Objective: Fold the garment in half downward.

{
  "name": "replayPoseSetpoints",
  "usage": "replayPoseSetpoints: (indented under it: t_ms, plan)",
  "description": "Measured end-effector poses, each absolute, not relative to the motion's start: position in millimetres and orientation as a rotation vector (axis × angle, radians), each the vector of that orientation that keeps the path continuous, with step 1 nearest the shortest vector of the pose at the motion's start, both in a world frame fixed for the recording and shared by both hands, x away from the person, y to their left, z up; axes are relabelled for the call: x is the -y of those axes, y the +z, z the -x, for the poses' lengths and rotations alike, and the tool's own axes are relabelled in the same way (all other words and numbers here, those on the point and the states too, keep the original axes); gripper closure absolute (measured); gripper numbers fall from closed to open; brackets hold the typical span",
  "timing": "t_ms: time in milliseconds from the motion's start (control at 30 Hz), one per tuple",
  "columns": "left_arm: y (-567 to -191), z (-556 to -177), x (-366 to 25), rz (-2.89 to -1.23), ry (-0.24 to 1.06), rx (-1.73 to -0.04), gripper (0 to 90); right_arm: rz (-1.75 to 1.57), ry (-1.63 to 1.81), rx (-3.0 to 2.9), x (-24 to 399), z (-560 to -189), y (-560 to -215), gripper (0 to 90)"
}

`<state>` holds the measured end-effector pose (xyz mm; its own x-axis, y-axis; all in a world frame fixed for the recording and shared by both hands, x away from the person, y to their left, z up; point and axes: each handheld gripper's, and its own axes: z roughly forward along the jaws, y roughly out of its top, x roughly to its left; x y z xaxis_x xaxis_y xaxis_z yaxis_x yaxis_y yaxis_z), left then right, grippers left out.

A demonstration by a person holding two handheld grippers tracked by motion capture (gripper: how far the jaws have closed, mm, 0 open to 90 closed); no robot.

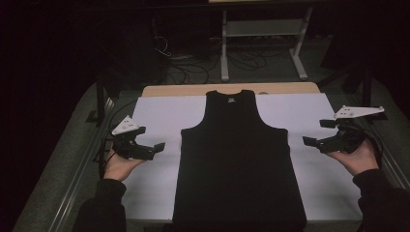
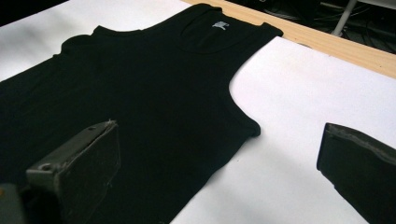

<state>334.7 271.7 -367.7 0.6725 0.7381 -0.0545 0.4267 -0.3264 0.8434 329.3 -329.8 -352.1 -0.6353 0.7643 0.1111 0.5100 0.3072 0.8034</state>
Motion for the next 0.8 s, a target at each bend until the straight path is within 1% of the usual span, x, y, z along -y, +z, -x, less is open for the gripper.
replayPoseSetpoints:
  t_ms: [367, 800]
  plan:
    - [-360, -351, -264, -1.976, 0.416, -0.899, 0.0, -1.142, 1.231, -2.321, 326, -344, -351, 0.0]
    - [-368, -367, -250, -2.007, 0.375, -0.889, 0.0, -1.145, 1.222, -2.339, 323, -365, -350, 0.0]
